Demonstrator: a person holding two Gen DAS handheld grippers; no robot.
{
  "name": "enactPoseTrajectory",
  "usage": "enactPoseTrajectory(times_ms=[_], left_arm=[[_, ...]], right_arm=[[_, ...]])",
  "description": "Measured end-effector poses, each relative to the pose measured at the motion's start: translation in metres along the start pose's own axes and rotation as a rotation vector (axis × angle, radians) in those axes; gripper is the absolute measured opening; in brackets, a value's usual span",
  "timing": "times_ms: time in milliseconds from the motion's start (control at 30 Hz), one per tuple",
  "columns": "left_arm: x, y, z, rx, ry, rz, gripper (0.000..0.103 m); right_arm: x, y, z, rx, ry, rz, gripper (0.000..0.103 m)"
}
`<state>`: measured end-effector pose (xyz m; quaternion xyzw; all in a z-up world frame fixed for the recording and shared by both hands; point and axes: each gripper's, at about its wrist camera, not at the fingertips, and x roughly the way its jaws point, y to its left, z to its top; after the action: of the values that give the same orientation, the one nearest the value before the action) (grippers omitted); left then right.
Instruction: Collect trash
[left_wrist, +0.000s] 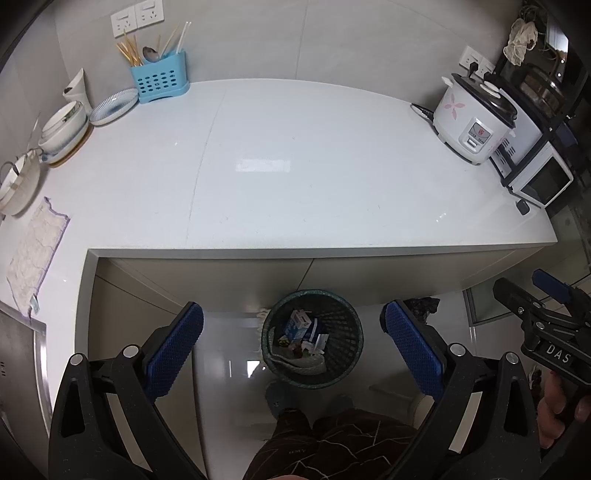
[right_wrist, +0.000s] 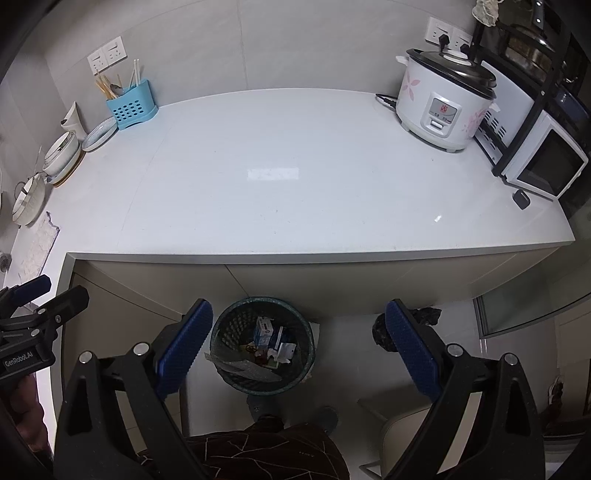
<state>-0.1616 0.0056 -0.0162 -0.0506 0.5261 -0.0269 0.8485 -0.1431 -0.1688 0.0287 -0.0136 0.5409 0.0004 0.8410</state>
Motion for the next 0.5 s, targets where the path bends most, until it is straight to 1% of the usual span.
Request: enactPoseTrajectory(times_ms=[333, 500], left_arm=[[-0.0029, -0.0009, 0.0042, 0.020, -0.014, 0.020, 0.097], [-0.0049, -0.0023, 0.0043, 0.021, -0.022, 0.016, 0.097]], right_arm=[[-0.0009, 0.0008, 0.0010, -0.007, -0.001, -0.002, 0.091], [-0.0010, 0.0004, 0.0011, -0.008, 0.001, -0.004, 0.091]])
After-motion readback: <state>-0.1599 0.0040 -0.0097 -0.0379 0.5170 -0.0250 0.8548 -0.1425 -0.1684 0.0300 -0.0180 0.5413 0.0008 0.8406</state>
